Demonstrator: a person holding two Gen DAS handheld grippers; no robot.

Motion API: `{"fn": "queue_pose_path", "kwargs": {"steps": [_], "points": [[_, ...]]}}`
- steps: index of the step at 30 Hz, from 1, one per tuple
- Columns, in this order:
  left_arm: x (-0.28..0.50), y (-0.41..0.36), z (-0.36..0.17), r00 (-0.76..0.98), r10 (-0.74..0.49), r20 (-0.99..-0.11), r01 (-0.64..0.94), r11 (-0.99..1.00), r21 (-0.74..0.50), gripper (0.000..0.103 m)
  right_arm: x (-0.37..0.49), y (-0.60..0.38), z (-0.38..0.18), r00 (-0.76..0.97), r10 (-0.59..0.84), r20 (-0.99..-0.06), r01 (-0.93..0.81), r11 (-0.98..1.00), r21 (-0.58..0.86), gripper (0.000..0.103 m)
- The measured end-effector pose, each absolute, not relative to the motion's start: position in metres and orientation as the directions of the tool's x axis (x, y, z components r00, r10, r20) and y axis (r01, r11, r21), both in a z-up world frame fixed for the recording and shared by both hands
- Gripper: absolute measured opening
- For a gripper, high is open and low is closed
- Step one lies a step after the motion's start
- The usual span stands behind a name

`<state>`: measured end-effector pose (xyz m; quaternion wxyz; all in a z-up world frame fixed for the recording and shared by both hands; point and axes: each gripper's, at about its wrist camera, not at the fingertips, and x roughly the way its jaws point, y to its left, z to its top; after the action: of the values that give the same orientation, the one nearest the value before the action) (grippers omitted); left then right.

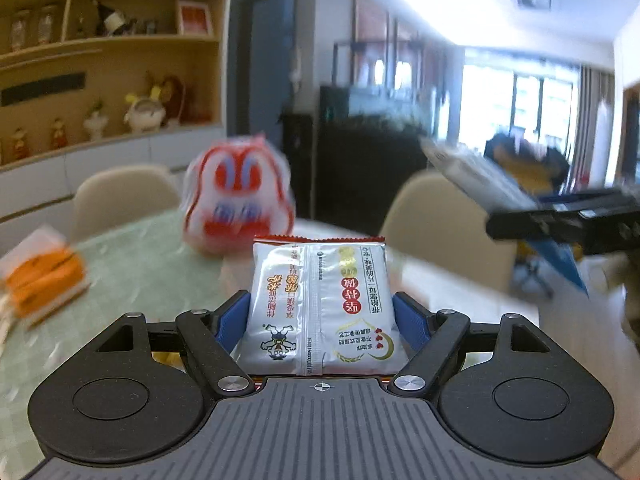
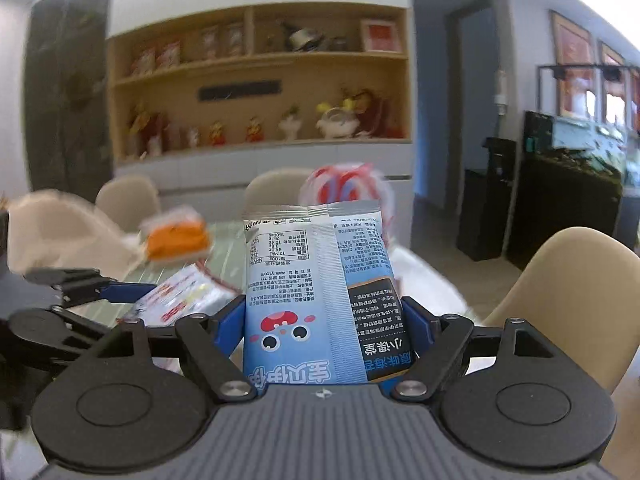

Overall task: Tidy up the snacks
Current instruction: 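Carry both packets into the pink box and open both tools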

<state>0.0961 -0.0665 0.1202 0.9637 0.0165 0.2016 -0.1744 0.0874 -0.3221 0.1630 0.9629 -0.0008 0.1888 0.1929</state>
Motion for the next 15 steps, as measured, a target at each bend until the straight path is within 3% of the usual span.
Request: {"fn": "queue_pose_path", "kwargs": {"steps": [2, 4, 7, 9, 15], "points": [[0.147, -0.074, 0.115, 0.826, -0.376, -0.42, 0.365, 0.925, -0.11, 0.083, 0.111, -0.331, 0.168, 0.859, 0.353, -0.37, -0.344, 0.934, 0.092, 0.08], [0.2, -0.086, 0.096, 0.747, -0.418, -0.517, 0.392, 0.905, -0.165, 0.083, 0.132, -0.336, 0.165, 0.861, 0.333, -0.384, -0.321, 0.942, 0.097, 0.08], [0.254, -0.11, 0.056, 0.676, -0.332, -0.658, 0.391, 0.918, -0.062, 0.083, 0.165, -0.34, 0.152, 0.842, 0.323, -0.432, -0.3, 0.946, 0.123, 0.08], [0.264, -0.119, 0.043, 0.682, -0.296, -0.668, 0.415, 0.909, 0.02, 0.083, 0.191, -0.335, 0.141, 0.818, 0.335, -0.468, -0.304, 0.942, 0.142, 0.08], [0.265, -0.114, 0.031, 0.676, -0.332, -0.658, 0.469, 0.883, 0.036, 0.083, 0.273, -0.285, 0.098, 0.684, 0.421, -0.596, -0.363, 0.905, 0.222, 0.08]]}}
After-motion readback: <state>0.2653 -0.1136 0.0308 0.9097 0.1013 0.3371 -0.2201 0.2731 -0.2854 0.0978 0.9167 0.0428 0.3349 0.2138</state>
